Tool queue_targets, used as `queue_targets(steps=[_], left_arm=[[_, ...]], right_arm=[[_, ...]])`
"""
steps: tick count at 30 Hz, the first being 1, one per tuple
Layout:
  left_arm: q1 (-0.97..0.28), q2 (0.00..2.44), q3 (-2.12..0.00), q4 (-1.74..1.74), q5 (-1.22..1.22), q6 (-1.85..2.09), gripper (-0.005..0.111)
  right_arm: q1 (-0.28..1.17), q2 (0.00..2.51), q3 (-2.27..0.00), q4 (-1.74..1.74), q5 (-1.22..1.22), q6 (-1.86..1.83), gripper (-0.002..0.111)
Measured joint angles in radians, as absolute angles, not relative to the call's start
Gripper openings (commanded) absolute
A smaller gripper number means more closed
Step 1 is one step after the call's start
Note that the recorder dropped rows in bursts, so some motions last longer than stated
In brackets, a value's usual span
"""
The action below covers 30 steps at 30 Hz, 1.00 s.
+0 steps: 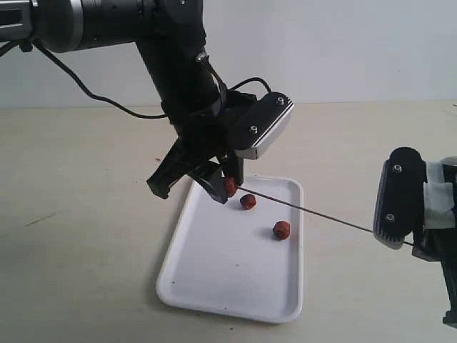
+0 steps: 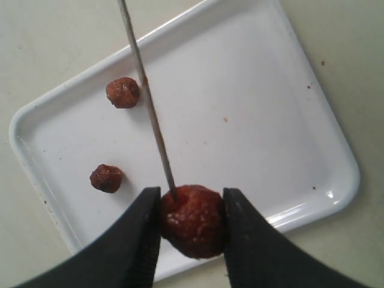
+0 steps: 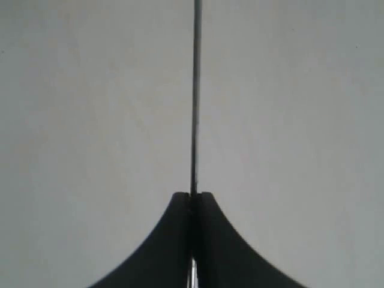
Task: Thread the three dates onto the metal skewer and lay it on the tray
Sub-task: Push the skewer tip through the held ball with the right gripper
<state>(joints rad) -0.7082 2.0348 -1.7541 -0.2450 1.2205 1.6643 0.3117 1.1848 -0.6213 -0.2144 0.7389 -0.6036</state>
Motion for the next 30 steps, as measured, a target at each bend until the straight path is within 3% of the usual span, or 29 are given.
queue_targets(steps=[30], left_arm=[[-0.708, 2.035, -1.754, -0.268, 1.221, 1.675, 0.034]], right_arm=[[0.314, 1.247, -0.640, -0.011, 0.620, -0.728, 0.000]])
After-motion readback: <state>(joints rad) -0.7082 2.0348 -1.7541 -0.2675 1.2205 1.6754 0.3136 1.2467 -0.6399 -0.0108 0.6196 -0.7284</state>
